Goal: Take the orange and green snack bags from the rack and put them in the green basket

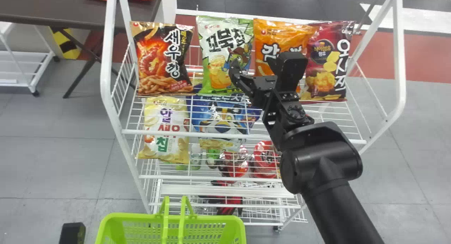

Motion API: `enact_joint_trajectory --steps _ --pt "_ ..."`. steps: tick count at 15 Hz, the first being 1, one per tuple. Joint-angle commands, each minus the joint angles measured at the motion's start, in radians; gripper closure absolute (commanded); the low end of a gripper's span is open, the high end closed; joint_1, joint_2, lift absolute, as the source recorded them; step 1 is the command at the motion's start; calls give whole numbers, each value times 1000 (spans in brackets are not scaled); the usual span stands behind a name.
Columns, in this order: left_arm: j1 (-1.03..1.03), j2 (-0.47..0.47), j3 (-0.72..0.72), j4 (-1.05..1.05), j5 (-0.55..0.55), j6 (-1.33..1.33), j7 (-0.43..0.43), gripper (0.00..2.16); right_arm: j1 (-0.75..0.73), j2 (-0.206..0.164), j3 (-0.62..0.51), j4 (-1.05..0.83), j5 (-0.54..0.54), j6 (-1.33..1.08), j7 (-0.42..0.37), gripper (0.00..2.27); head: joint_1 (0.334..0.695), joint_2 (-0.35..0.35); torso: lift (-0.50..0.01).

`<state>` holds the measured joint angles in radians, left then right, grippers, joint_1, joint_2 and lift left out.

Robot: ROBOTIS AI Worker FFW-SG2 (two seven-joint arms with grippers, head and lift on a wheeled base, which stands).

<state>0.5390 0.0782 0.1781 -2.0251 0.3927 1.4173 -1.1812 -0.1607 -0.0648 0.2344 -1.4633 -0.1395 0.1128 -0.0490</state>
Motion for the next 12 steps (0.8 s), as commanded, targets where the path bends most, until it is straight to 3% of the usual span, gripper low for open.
enact_joint_trajectory --steps 1,12 --pt "-1 0 4 5 0 -7 0 2145 -26 10 11 32 1 3 0 144 695 -89 0" --pt "-17 -6 11 46 6 -34 -8 2145 -146 54 45 213 11 0 40 144 695 -21 0"
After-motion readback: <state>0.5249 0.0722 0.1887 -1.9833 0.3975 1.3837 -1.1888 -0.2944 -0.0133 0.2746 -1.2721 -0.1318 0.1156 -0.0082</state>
